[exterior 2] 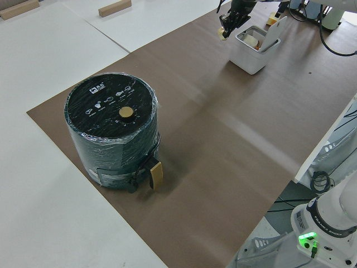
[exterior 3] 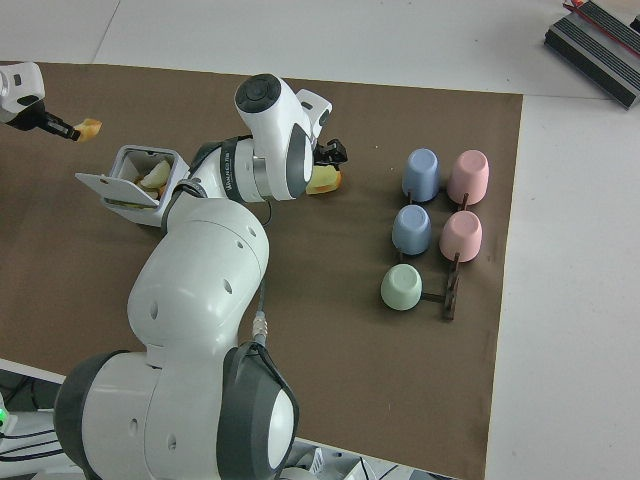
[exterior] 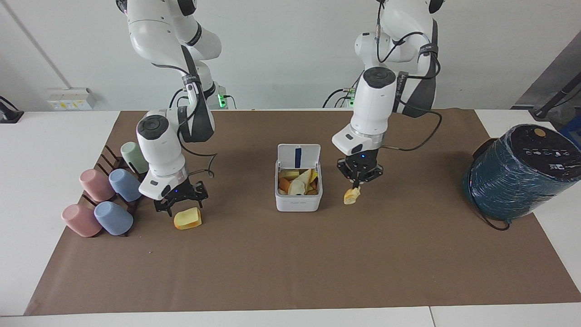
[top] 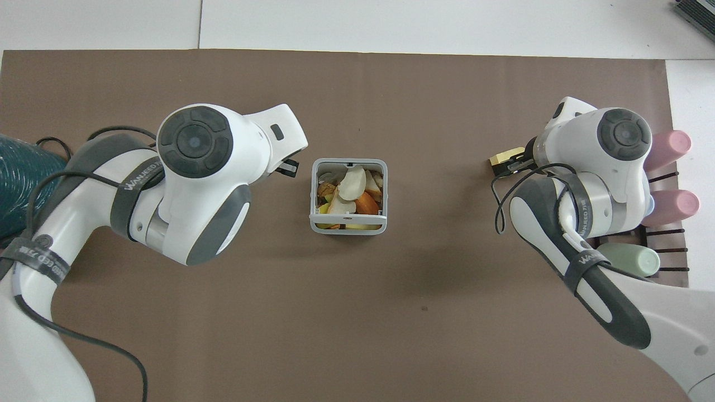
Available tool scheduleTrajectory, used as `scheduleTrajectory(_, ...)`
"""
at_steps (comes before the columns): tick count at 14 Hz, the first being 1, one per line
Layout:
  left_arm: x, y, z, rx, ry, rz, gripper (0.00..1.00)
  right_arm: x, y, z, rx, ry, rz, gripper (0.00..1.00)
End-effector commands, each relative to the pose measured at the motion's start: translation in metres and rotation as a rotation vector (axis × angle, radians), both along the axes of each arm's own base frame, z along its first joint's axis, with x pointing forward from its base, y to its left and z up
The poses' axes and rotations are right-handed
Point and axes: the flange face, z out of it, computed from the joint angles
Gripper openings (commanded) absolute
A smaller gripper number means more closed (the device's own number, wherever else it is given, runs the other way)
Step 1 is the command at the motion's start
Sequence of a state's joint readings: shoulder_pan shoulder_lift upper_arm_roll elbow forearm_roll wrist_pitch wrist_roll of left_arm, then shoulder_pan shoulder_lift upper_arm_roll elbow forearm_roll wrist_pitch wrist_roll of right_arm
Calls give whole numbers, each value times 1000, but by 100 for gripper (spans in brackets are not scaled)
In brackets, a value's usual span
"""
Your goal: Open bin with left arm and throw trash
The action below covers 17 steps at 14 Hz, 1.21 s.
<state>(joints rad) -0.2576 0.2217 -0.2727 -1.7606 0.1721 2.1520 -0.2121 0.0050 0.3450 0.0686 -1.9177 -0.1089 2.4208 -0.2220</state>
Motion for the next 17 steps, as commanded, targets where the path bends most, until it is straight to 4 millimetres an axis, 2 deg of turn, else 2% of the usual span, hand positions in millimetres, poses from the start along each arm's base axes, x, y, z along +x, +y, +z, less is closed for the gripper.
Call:
scheduleTrajectory(1, -25, -33, 6, 3, 38, -23, 0, 1, -7, -21, -10, -9, 31, 100)
scheduleTrajectory(2, -33, -44, 6, -28, 64, -11, 0, 1, -6, -25, -3, -5, 17, 100)
scheduleTrajectory(3, -42, -55, 6, -58, 86, 15, 5, 2, -5, -26, 10, -3, -12, 100)
scheduleTrajectory(4, -52, -65, 4, -67, 98, 22, 31, 1, -3, -26, 14, -4, -25, 100)
scheduleTrajectory(5, -55, -67, 7, -69, 94, 26, 74, 1, -4, -27, 18, -2, -38, 100)
scheduleTrajectory(6, -55, -67, 7, -70, 93, 26, 100, 2, -4, -27, 42, -1, -61, 100)
scheduleTrajectory(10, -49, -61, 9, -70, 92, 41, 100, 4, -6, -44, 96, -4, -104, 100)
scheduleTrajectory(11, -50, -64, 9, -73, 90, 37, 100, 4, -4, -46, 96, 0, -101, 97)
scheduleTrajectory(12, -50, -65, 9, -81, 81, 34, 100, 4, -2, -45, 96, -2, -99, 61)
scheduleTrajectory(13, -49, -66, 10, -86, 76, 35, 100, 4, 1, -45, 96, 0, -99, 7)
scheduleTrajectory(14, -47, -63, 11, -84, 77, 42, 100, 4, 4, -44, 97, 6, -105, 0)
scheduleTrajectory(17, -29, -36, 14, -75, 66, 79, 100, 5, 6, -38, 99, 22, -126, 0)
